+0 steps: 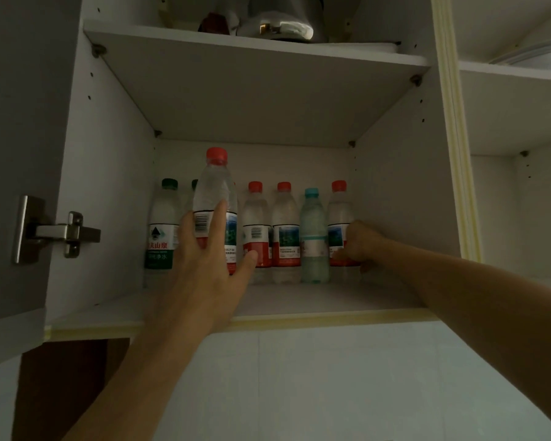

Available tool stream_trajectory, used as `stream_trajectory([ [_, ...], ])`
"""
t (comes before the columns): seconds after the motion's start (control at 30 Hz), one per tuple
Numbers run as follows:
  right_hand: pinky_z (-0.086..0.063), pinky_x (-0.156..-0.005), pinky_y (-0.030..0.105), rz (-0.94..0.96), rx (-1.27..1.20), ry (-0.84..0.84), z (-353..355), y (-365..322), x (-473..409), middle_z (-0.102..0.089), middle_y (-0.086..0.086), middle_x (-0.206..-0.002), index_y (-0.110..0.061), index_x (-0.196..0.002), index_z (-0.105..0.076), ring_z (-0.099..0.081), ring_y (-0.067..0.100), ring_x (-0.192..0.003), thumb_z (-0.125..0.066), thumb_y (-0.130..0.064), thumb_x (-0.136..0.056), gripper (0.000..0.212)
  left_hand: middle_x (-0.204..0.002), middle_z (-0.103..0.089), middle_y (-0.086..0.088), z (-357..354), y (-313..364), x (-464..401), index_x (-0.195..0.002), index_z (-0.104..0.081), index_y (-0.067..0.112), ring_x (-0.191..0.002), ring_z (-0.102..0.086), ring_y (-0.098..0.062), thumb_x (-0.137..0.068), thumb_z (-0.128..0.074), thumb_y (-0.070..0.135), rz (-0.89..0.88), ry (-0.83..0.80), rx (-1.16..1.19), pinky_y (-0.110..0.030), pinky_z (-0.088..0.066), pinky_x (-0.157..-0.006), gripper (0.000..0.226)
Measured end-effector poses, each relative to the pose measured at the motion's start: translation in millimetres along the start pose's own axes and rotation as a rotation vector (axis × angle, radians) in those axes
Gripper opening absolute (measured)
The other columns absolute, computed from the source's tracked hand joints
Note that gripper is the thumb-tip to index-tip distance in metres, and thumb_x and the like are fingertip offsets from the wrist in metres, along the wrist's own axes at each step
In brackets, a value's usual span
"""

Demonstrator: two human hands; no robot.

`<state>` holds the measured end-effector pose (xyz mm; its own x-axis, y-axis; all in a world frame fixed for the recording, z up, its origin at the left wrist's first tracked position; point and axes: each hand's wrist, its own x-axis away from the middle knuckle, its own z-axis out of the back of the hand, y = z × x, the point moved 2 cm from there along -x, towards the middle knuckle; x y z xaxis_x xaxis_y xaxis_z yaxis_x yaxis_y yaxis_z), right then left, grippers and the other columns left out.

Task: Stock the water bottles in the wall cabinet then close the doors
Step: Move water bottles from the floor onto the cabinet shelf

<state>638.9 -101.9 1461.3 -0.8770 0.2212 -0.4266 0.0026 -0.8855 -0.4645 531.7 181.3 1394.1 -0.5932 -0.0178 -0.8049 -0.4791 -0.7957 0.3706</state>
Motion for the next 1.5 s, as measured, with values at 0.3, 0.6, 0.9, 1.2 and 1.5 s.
stream_trajectory([
  [0.3, -0.052, -0.095, 0.044, 0.296, 0.405, 0.402, -3.5, 0.2, -7.4, -0.035, 0.022, -0.15, -0.009, -0.159, -0.002, -0.052, 0.036, -0.123, -0.083, -0.013, -0.082, 0.112, -0.164, 0.018, 0.012, 1.1, -1.7, -0.3, -0.152, 0.017, 0.054, -0.151, -0.025, -0.033, -0.088, -0.034, 0.072, -0.012, -0.001, 0.024, -0.057, -0.035, -0.113, 0.084],
  [0.6, -0.038, -0.113, 0.046, 0.362, 0.823, 0.31, -11.8, 5.9, -6.9, 0.008, 0.019, -0.165, -0.005, -0.159, 0.008, -0.014, 0.037, -0.152, -0.094, -0.045, -0.06, 0.148, -0.163, 0.019, 0.011, 2.7, 1.7, 2.9, -0.151, 0.019, 0.052, -0.151, -0.023, -0.032, -0.082, -0.026, 0.075, -0.002, -0.006, 0.015, -0.055, -0.035, -0.112, 0.085],
  [0.9, -0.042, -0.11, 0.047, 0.391, 0.849, 0.314, -20.8, 1.6, -14.8, 0.012, 0.023, -0.164, -0.003, -0.158, 0.004, -0.008, 0.041, -0.153, -0.091, -0.049, -0.064, 0.141, -0.163, 0.016, 0.011, -0.5, -1.0, -0.3, -0.151, 0.019, 0.051, -0.149, -0.026, -0.033, -0.094, -0.037, 0.068, -0.025, 0.042, -0.013, -0.055, -0.04, -0.108, 0.081],
  [1.2, -0.038, -0.112, 0.048, 0.401, 0.183, 0.306, 0.1, -20.0, 38.6, -0.027, 0.016, -0.155, -0.011, -0.15, -0.034, -0.035, 0.038, -0.139, -0.07, -0.036, -0.092, 0.072, -0.167, 0.002, -0.001, 6.2, 2.3, 2.6, -0.158, -0.004, 0.042, -0.147, -0.03, -0.038, -0.097, -0.047, 0.056, -0.055, 0.096, -0.031, -0.055, -0.043, -0.106, 0.076],
  [1.5, -0.048, -0.09, 0.03, 0.504, -0.235, 0.297, 28.0, 22.5, 223.2, -0.057, -0.005, -0.125, -0.026, -0.135, -0.055, -0.058, 0.013, -0.107, -0.054, -0.05, -0.099, 0.044, -0.132, -0.049, -0.014, 31.1, 36.2, 60.2, -0.123, -0.059, 0.007, -0.118, -0.051, -0.026, -0.096, -0.064, 0.019, -0.207, 0.354, 0.186, -0.025, -0.05, -0.089, 0.03],
])
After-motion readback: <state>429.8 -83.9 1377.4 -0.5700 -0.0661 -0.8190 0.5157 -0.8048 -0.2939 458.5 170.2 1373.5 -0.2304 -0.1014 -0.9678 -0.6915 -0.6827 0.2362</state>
